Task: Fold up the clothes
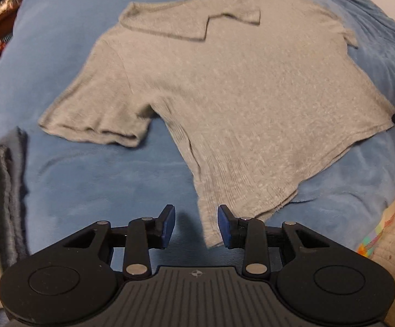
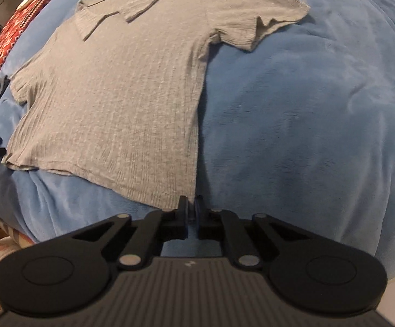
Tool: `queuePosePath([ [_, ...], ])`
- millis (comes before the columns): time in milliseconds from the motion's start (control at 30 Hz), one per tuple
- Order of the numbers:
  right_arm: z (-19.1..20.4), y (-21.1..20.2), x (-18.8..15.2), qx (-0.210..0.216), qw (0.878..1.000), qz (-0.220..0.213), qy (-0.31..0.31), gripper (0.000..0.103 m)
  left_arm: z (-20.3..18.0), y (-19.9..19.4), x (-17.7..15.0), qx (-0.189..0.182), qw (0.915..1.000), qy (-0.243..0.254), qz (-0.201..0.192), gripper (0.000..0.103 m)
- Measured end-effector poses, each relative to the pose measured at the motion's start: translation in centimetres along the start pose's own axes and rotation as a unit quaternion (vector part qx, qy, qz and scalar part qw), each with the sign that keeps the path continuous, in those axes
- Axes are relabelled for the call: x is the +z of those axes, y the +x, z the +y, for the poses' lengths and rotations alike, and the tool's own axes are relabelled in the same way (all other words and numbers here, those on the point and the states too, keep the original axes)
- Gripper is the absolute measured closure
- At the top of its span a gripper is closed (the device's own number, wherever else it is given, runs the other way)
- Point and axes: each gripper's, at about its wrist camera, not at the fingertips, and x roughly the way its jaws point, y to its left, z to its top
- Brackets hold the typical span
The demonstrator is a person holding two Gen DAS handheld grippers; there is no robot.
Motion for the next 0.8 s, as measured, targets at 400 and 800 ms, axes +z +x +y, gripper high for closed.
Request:
queuePosePath([
  [400, 0.1, 1.0, -0.7, -0.042, 0.999, 0.009, 0.010, 0.099, -1.4, 0.0, -1.9, 0.010, 0.9991, -0.037, 0.018, 0.098],
  [800, -0.5, -1.2, -1.2, -0.043, 0.998, -0.017, 0.051, 0.094, 2.8, -2.2, 3.2, 0.038, 0.9897, -0.121, -0.067, 0.073],
])
